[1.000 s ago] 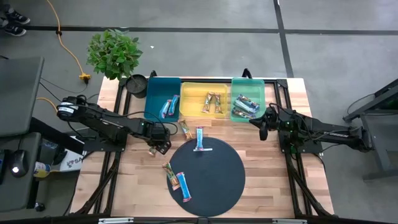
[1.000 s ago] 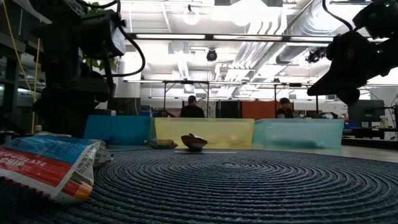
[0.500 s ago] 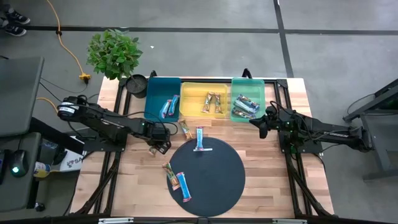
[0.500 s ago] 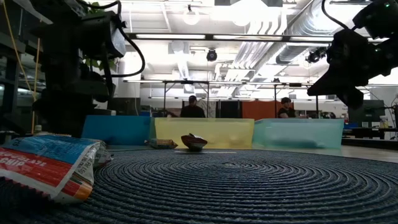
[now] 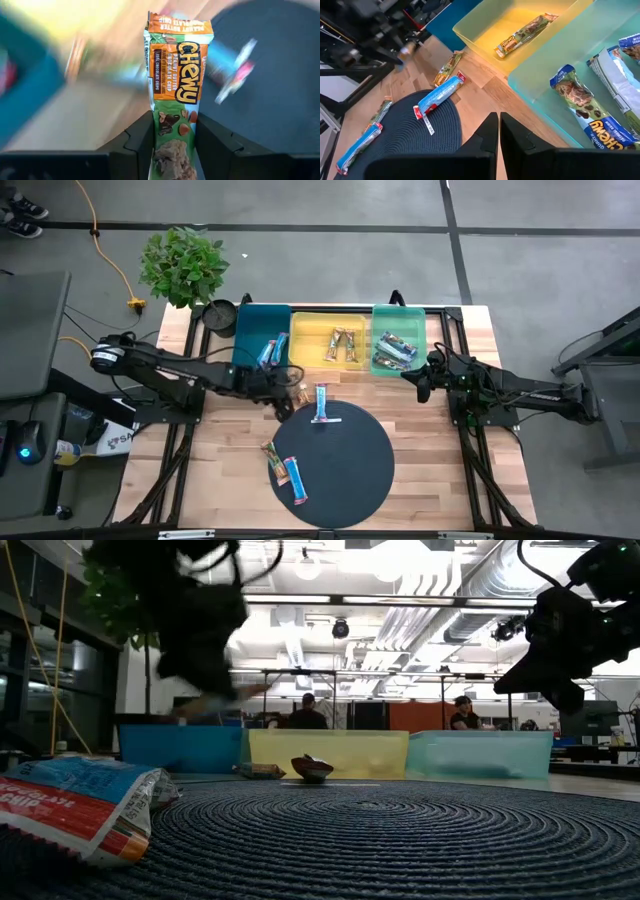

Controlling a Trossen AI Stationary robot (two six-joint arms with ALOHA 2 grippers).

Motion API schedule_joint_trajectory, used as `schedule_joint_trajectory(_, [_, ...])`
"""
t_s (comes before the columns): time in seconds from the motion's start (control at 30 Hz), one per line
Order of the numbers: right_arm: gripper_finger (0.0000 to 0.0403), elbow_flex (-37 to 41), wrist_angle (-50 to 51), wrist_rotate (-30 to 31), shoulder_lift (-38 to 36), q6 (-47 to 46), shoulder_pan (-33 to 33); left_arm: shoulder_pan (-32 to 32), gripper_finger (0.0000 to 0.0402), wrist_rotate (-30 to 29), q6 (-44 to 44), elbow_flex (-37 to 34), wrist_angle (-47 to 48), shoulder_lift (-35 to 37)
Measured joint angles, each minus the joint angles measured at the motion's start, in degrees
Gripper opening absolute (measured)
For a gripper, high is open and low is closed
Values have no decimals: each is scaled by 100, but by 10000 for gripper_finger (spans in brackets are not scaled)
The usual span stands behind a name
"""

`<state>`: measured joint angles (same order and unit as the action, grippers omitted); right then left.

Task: Pick and place Granola Bars by type
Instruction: Put the orange granola bar into the yellow bin

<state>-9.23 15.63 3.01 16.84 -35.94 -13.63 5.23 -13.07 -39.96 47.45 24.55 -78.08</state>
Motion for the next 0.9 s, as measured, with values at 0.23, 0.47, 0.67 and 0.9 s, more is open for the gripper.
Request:
schedule_joint_trajectory(0.23, [0,0,-2,0,0,-1,1,-10,126,-1031,1456,616,-906,2])
schedule_joint_trajectory(0.47, [0,0,-2,-1,0,-2,2,-749,126,-1278,2068,1097,-1956,4])
schedule_joint_trajectory(0.67, [0,0,-2,-1,0,-2,2,-1796,126,-431,1870,1390,-2519,4])
schedule_joint_trajectory(0.9, [0,0,0,-1,0,-3,1,-2558,126,1130,1740,1747,-3440,9])
